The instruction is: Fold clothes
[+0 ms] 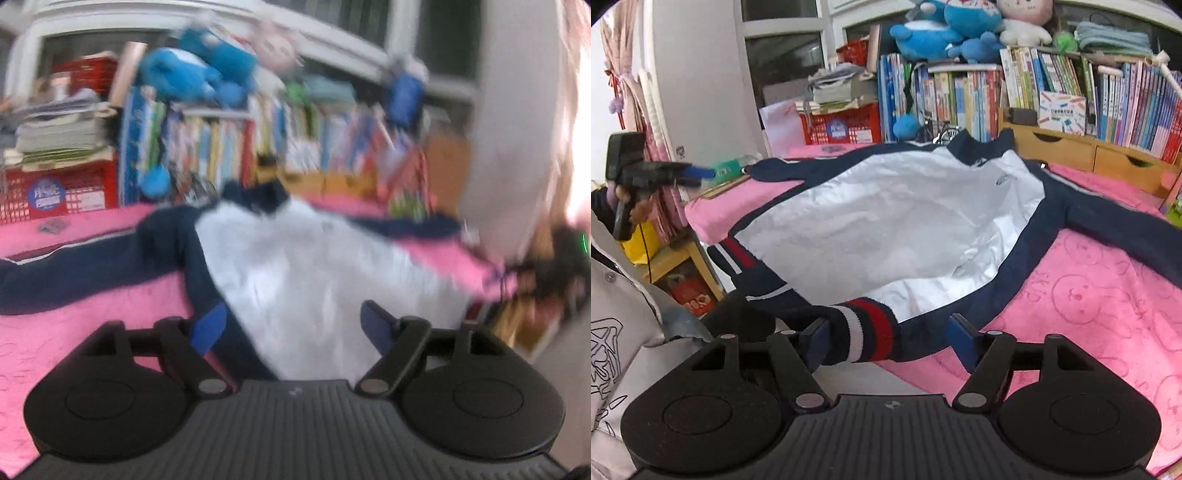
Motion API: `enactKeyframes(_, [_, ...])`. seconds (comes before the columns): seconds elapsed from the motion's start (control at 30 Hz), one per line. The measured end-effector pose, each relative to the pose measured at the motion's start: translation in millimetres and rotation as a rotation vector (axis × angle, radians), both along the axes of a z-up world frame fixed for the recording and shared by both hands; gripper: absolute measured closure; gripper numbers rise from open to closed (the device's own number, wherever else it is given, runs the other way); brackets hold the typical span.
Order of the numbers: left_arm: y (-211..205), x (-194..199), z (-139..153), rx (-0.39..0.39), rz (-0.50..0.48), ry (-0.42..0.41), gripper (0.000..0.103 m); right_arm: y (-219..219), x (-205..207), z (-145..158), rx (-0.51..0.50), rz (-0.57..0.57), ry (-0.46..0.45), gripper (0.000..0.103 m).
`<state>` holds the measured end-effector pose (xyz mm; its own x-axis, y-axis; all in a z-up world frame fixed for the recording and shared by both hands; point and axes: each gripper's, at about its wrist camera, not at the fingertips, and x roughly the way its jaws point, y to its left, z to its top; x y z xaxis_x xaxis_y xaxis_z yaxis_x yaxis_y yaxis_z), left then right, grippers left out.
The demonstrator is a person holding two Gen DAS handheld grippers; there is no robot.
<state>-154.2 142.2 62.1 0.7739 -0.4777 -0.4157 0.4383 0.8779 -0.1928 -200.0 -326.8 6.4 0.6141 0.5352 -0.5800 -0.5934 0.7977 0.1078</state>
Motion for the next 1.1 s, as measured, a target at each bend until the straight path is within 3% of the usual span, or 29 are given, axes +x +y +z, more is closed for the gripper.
enactKeyframes(0.07, [-27.7, 23.8, -6.8, 0.006, 0.048, -0.017, 0.021, 6.2, 1.8, 6.3, 0.038, 0.011, -0.049, 0.029])
enactKeyframes(0.17, [-73.4, 56.8, -24.3, 0.079, 0.114, -0.023, 0.024, 24.5, 16.0, 18.9, 0.134, 0.101, -0.093, 0.026])
enactKeyframes(0.3, [-108.0, 91.7, -57.0, 0.159, 0.143, -0.024, 0.024, 51.0, 30.0, 21.4, 0.172, 0.112, -0.156, 0.014])
enactKeyframes(0.4, [-116.2, 107.9, -78.9, 0.242, 0.203, 0.011, 0.028, 79.2, 50.4, 0.5, 0.149, 0.009, -0.143, 0.016])
enactKeyframes(0.53, [-99.0, 116.5, -102.7, 0.335, 0.31, 0.086, 0.027, 108.2, 80.5, -36.8, 0.04, -0.114, -0.122, 0.024])
enactKeyframes(0.6, [-85.7, 111.1, -107.7, 0.31, 0.351, 0.088, 0.024, 109.6, 90.3, -50.9, 0.018, -0.156, -0.09, 0.026])
enactKeyframes(0.7, [-77.5, 103.4, -106.1, 0.353, 0.357, 0.066, 0.021, 101.8, 102.9, -64.6, -0.06, -0.239, -0.056, 0.034])
enactKeyframes(0.73, [-76.1, 100.6, -105.7, 0.377, 0.356, 0.05, 0.021, 93.2, 106.2, -70.5, -0.12, -0.288, -0.06, 0.031])
enactKeyframes(0.87, [-69.3, 98.6, -96.1, 0.394, 0.358, 0.064, 0.023, 31.5, 121.8, -70.4, -0.169, -0.554, -0.034, 0.015])
enactKeyframes(0.93, [-69.3, 101.6, -86.3, 0.381, 0.344, 0.036, 0.027, 22.3, 127.1, -63.2, -0.249, -0.654, -0.05, 0.025])
enactKeyframes(1.0, [-74.8, 115.1, -77.5, 0.357, 0.321, 0.011, 0.027, 28.6, 131.2, -52.1, -0.283, -0.653, -0.1, 0.028])
enactKeyframes(1.1, [-83.6, 137.3, -67.6, 0.311, 0.284, -0.019, 0.028, 56.3, 144.3, -32.4, -0.22, -0.53, -0.161, 0.024])
